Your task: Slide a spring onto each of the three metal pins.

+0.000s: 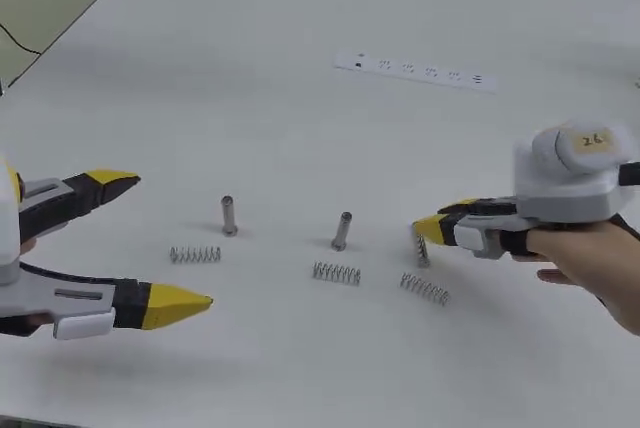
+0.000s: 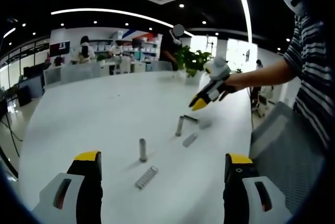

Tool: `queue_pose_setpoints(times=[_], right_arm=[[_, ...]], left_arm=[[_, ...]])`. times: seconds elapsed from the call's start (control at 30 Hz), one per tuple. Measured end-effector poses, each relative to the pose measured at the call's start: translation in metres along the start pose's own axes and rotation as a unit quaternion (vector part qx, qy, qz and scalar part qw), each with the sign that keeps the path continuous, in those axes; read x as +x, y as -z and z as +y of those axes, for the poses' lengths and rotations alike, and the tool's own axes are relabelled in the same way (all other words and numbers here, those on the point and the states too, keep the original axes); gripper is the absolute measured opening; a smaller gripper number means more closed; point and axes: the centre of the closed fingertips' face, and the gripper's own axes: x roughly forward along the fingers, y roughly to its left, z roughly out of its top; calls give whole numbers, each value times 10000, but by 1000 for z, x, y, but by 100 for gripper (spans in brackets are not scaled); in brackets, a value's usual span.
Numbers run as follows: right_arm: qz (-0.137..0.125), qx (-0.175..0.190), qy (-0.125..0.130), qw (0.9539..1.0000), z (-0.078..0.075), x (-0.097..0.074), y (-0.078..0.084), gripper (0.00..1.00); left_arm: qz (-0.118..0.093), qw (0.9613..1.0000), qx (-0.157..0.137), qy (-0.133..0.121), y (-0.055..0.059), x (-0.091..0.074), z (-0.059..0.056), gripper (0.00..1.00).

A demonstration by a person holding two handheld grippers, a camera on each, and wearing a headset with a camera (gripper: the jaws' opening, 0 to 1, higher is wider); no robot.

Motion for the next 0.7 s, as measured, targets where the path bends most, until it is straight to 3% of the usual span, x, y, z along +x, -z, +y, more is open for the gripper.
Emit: queue_pose_setpoints(times=[0.3, 0.7], right_arm=[[362, 316, 108, 9988, -6, 15, 8, 18], [787, 439, 375, 9952, -12, 27, 21, 10]], left_arm=[[-11, 10000, -9, 1, 0, 1, 0, 95], [6, 10000, -15, 0, 2, -1, -2, 95]])
